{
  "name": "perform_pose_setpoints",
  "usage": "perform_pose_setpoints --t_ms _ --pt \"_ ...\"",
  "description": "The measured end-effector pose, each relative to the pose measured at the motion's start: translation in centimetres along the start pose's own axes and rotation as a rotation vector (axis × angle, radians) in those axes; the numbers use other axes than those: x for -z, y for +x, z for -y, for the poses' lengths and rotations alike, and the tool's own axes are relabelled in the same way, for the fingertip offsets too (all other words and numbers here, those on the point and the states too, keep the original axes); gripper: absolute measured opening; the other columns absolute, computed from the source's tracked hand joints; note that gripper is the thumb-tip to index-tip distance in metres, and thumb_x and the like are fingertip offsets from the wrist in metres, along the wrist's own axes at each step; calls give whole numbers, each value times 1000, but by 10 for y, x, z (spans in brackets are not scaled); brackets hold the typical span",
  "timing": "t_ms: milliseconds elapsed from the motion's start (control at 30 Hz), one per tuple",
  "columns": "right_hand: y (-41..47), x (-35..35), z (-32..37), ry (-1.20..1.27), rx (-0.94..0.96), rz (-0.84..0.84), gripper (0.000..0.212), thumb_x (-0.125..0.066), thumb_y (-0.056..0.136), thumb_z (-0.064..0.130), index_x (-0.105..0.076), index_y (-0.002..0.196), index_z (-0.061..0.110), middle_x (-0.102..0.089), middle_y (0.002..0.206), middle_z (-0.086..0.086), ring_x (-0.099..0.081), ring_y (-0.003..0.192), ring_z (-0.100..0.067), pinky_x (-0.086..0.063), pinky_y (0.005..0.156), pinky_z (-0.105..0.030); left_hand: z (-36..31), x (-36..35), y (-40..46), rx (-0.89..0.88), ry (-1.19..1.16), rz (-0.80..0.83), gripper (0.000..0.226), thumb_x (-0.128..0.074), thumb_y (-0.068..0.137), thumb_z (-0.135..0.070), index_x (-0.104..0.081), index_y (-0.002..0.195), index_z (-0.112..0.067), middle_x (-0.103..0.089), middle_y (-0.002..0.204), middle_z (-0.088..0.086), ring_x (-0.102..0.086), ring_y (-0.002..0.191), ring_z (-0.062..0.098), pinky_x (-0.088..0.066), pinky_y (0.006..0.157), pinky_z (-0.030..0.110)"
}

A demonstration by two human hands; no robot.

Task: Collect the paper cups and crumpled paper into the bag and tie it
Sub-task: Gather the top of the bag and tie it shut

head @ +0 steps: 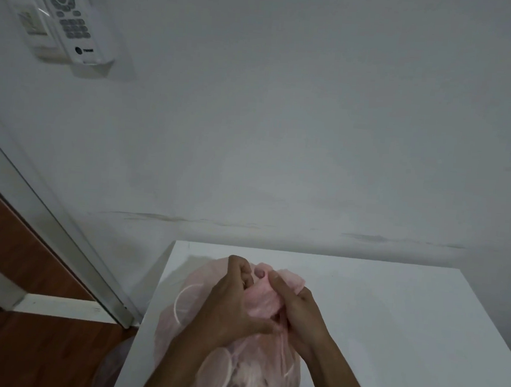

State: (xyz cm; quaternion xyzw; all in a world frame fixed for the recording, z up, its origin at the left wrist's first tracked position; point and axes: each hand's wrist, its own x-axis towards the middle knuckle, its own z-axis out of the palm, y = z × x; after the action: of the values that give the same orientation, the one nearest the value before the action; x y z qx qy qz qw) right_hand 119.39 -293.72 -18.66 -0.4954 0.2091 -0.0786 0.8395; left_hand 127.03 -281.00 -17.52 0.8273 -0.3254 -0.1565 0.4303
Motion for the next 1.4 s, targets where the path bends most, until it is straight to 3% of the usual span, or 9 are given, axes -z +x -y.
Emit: perform_pose_setpoints --t_ms 267,400,533,767,867,967,1133,1267,1400 --pt "11 -4 -12 38 163 -69 36 -54 96 27 -58 102 -7 -67 89 -15 -65 84 -29 -57 61 -31 1 26 13 164 51 197 44 -72 67 -29 -43 100 -26 -62 98 -4 -62 86 12 -47 67 25" --pt "20 -5 -16 219 150 -91 25 -56 97 19 -64 112 2 -72 114 -5 -70 100 -26 -59 73 -35 5 28 12 254 -227 199 20 -64 85 -20 -55 102 -18 -76 83 4 -69 75 16 -53 76 34" --pt "20 1 -13 325 145 120 20 -55 95 22 -51 103 5 -60 103 -19 -58 85 -36 -52 66 -42 -2 28 13 403 -696 83 6 -54 95 -1 -50 99 -4 -56 58 9 -54 51 20 -48 53 29" --pt "20 12 -5 -946 655 -14 25 -67 87 6 -78 88 28 -60 100 11 -60 85 -4 -43 68 -12 -4 29 21 399 -856 -104 6 -55 97 -9 -50 98 -6 -59 59 12 -53 49 21 -47 50 29" --pt "26 7 -15 -1246 804 -145 20 -73 82 12 -73 86 32 -49 90 12 -50 69 -5 -42 54 -22 2 29 18 424 -837 -104 21 -48 102 -20 -61 103 -3 -68 75 17 -64 64 23 -53 61 31" --pt "25 0 -18 -1002 696 -276 21 -68 85 16 -60 77 34 -51 77 10 -51 67 -10 -45 58 -32 5 27 17 447 -758 -27 18 -53 100 -20 -67 111 -17 -73 95 18 -71 77 27 -57 71 35" --pt "28 -1 -24 -958 883 -321 14 -73 78 8 -70 73 21 -50 67 7 -51 60 -17 -42 49 -34 0 28 19 411 -847 106 23 -63 93 -8 -70 114 -9 -57 64 15 -49 43 15 -50 47 24" --pt "34 -3 -28 -1007 1009 -291 11 -68 81 25 -78 79 21 -66 70 6 -57 69 -8 -47 65 -18 9 30 18 397 -688 -100 18 -73 83 -9 -66 85 8 -61 58 15 -54 42 17 -47 44 22" --pt "33 -7 -32 -884 792 -278 7 -73 80 35 -75 76 30 -67 77 19 -60 74 2 -42 68 -7 39 43 27 298 -211 -337 28 -76 81 -16 -61 58 -18 -61 53 -11 -55 55 8 -42 53 19"
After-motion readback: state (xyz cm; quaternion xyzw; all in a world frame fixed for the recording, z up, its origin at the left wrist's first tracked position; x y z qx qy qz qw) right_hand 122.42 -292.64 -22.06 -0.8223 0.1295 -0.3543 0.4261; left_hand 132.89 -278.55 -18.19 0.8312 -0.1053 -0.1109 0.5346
